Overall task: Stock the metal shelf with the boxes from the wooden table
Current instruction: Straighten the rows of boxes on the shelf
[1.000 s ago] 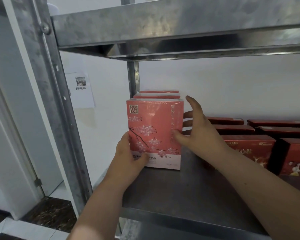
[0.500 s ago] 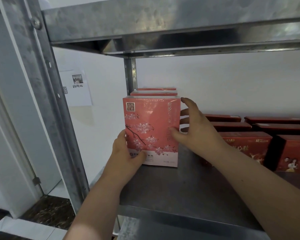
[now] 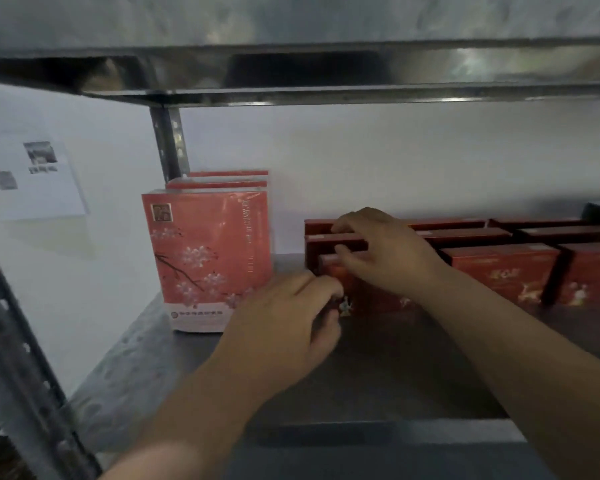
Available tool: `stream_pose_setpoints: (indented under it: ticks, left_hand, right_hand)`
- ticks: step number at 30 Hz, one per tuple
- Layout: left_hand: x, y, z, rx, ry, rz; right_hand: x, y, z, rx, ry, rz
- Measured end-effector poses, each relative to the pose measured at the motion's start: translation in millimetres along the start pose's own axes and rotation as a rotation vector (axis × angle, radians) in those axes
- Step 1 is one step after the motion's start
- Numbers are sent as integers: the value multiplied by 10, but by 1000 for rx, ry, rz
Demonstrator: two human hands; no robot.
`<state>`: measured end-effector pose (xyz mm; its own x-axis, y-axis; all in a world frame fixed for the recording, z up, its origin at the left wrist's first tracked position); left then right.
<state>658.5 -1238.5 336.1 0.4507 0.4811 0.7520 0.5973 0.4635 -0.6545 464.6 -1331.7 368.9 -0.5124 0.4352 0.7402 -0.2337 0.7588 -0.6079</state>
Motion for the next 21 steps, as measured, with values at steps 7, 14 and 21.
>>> stream_pose_setpoints:
  ticks: [7,14,21]
  left_hand:
    - [-130,-1290,-254,119,-42,-118]
    - [-694,-1865,-854,272,-108,-369]
    - [-909,-2144,-1112,310,-174,-612]
  right_hand:
    - [527,-285,1021,-103,186,-163]
    - [822,-719,1806,-115,320,-384]
    - [896,-1031,2078,-112,411,-612]
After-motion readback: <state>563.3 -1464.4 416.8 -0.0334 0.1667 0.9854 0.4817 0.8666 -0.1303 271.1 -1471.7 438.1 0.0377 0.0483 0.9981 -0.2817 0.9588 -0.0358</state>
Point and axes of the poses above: each hand's wrist, its own y-axis away from the middle knuckle, its own x-axis out of the back of the hand, z = x × y, the point moved 1 cm from there along -y, towards the middle knuckle, and after that the axes turned 12 degrees about -x, right-handed, at the moved point
